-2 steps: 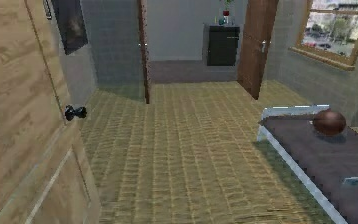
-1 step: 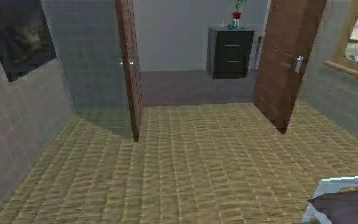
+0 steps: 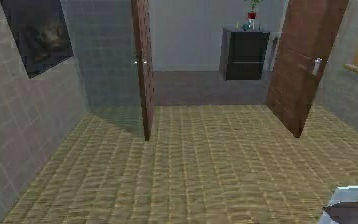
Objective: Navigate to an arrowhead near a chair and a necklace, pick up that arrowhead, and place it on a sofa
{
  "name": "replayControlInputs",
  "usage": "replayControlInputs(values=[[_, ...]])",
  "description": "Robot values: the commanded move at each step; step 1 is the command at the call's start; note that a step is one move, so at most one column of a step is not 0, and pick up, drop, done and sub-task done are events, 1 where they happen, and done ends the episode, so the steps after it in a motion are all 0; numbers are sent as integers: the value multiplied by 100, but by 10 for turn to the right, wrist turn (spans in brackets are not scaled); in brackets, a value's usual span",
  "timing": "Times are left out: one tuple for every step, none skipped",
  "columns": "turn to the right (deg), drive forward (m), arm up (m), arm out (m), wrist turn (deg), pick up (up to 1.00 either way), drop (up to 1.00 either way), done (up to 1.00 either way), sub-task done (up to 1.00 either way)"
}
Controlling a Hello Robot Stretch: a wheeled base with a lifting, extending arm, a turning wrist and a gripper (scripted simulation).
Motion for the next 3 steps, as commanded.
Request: replayControlInputs(values=[[0, 100, 0, 0, 0, 0, 0, 0, 0], [0, 80, 0, 0, 0, 0, 0, 0, 0], [450, 0, 0, 0, 0, 0, 0, 0, 0]])
